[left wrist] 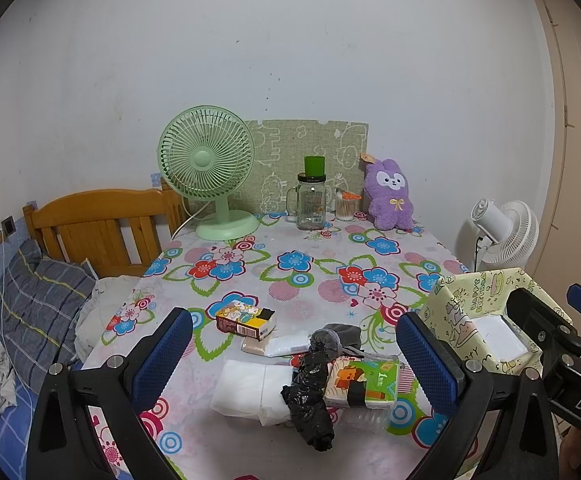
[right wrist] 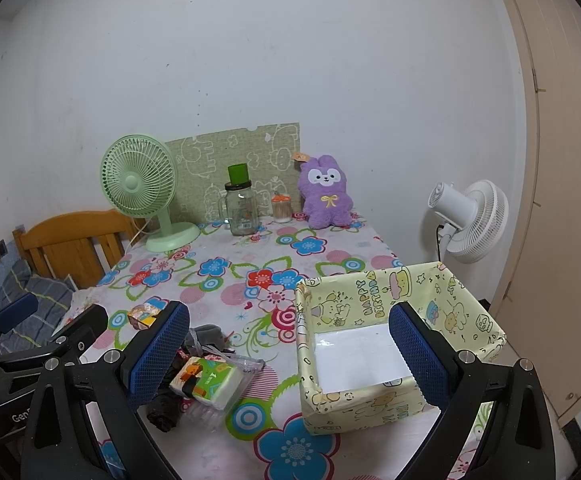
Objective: Organize soft objects
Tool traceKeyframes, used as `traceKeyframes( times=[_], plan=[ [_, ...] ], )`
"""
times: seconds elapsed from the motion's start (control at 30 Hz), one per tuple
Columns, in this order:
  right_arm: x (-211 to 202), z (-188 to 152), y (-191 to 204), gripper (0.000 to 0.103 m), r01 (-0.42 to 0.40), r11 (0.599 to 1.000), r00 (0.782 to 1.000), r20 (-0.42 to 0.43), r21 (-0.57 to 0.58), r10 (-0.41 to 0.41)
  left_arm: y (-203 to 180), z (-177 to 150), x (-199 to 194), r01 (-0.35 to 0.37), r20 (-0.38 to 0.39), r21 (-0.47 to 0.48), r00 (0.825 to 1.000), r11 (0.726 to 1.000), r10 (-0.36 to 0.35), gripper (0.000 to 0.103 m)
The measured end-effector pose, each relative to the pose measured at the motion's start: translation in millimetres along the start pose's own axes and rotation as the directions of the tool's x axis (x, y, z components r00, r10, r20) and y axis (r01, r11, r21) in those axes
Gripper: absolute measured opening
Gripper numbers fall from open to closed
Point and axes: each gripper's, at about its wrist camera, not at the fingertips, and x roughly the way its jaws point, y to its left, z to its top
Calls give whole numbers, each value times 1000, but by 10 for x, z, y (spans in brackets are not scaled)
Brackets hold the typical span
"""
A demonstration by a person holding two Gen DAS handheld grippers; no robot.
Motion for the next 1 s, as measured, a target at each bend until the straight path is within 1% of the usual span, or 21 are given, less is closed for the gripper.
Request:
traceKeyframes(
  times=[0.7, 1.0],
  plan=[
    [-14, 1, -6, 101, -4, 1000, 1000, -1, -5, 4, -17, 17, -23, -3, 6, 3, 1000, 1000, 3, 102],
    [33, -14, 4, 101, -13, 1000, 1000, -13, 3, 13, 1, -30, 25, 3, -16, 1, 1000, 1000, -3, 101]
  ],
)
